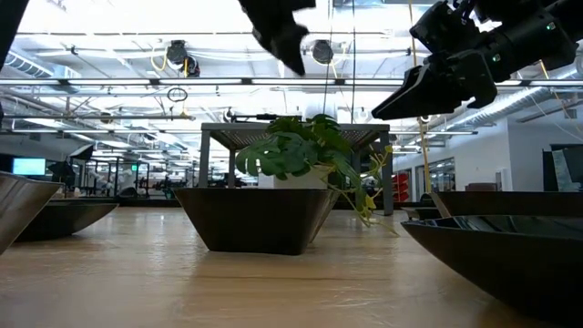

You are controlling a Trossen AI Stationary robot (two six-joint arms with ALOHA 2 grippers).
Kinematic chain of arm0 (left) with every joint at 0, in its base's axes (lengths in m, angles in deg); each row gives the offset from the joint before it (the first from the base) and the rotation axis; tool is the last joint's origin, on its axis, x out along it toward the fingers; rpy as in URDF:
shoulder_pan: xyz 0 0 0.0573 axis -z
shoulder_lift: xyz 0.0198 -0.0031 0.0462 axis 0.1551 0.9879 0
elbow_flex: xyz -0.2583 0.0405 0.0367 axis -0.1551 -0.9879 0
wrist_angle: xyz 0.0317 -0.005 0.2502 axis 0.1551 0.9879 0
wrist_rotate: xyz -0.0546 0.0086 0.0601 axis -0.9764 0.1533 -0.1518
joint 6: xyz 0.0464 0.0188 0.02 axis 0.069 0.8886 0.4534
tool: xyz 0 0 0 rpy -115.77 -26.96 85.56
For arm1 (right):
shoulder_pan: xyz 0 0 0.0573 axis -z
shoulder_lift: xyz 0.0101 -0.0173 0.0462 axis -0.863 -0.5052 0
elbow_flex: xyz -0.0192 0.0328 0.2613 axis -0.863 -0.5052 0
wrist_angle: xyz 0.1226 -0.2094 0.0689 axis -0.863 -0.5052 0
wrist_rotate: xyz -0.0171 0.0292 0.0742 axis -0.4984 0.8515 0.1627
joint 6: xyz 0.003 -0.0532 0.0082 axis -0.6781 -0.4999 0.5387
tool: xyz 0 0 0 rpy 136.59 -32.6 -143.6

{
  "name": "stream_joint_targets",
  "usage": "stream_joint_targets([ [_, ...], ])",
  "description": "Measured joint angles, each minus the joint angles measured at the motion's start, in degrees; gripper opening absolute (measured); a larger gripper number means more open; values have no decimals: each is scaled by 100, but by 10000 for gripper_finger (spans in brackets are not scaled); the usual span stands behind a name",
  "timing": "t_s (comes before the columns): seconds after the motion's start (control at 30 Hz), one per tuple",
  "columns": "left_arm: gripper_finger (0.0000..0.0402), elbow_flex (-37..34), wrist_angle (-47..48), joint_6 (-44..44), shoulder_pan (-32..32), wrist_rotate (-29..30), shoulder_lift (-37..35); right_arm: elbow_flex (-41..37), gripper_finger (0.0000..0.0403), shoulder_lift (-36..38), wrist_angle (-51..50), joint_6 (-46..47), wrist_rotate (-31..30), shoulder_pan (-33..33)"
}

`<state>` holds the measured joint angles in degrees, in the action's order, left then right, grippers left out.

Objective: Pick & Place Mini shaped plates
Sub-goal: Stack the black leaf plate on top of the other black leaf plate on the shelf

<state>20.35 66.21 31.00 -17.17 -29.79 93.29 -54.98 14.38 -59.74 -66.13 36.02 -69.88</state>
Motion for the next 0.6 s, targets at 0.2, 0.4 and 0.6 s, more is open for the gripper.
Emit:
stream_joint_targets([
  [0.2, 146, 3, -20, -538, 95, -677, -234, 0, 157, 0, 6, 0, 2, 0],
  [0.4, 138, 3, -1, -964, 235, -951, -276, 0, 157, 0, 6, 0, 4, 0],
  [0.6, 146, 3, -8, -1432, 434, -958, -276, 0, 157, 0, 5, 0, 4, 0],
])
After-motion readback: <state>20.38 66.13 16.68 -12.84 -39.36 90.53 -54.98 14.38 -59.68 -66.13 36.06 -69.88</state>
